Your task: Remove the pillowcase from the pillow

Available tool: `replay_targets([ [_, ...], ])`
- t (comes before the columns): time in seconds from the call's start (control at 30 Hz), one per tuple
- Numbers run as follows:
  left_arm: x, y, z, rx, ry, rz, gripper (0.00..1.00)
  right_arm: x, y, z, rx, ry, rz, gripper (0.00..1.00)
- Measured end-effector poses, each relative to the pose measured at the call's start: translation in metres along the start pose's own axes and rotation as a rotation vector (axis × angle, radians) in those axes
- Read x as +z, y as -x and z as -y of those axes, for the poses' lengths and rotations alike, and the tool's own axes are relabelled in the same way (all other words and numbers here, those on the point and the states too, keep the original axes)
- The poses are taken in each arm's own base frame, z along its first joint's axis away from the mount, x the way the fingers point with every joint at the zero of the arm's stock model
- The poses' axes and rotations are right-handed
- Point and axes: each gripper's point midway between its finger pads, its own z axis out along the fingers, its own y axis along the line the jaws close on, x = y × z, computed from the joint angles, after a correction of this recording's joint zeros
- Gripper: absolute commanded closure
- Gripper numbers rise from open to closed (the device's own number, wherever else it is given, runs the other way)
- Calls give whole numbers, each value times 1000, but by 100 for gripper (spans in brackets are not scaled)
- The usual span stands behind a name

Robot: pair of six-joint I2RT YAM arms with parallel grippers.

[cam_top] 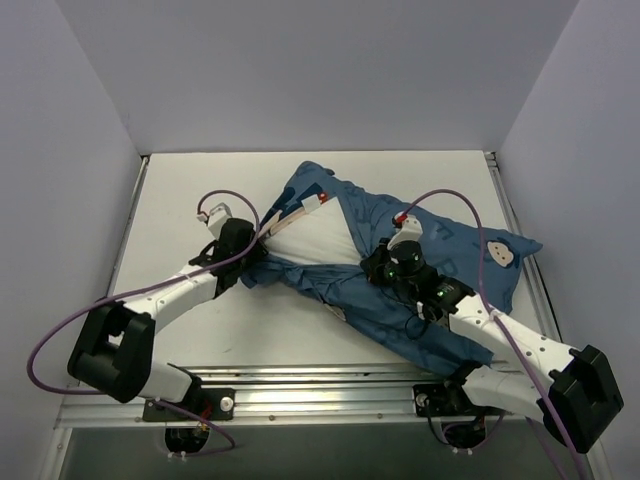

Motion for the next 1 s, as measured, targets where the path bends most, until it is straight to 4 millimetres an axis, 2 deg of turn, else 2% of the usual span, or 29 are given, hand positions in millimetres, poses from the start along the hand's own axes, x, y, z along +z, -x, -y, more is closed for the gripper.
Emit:
replay_targets([
  [0.1,15,-2,11,-23,-91,-50,45,-1,2,-1,-17,15,-11,100],
  [0.17,23,-8,19,-21,-154,-83,50,-2,3,-1,-40,19,-22,91],
  [0.2,25,-11,22,-21,-188,-98,52,-2,3,0,-54,17,-30,83],
  [0.27,28,-20,29,-23,-252,-126,62,-4,4,0,-81,10,-45,74],
  [0.3,27,-24,31,-21,-282,-138,66,-5,5,0,-95,7,-53,64],
  [0.37,23,-31,38,-8,-332,-151,73,-9,8,-3,-128,6,-61,55],
  [0.4,20,-33,43,3,-356,-153,75,-11,11,-6,-149,4,-64,46],
  [0.47,15,-39,53,30,-390,-156,85,-18,20,-15,-201,-11,-59,39],
  [0.5,11,-42,57,43,-407,-158,88,-21,25,-22,-231,-14,-53,32],
  [0.73,-15,-53,80,100,-489,-170,92,-39,58,-93,-414,21,35,22],
  [0.87,-26,-54,84,112,-508,-169,92,-34,62,-110,-495,10,58,15],
  [1.0,-30,-57,82,120,-503,-167,92,-7,48,-112,-562,-33,38,0],
])
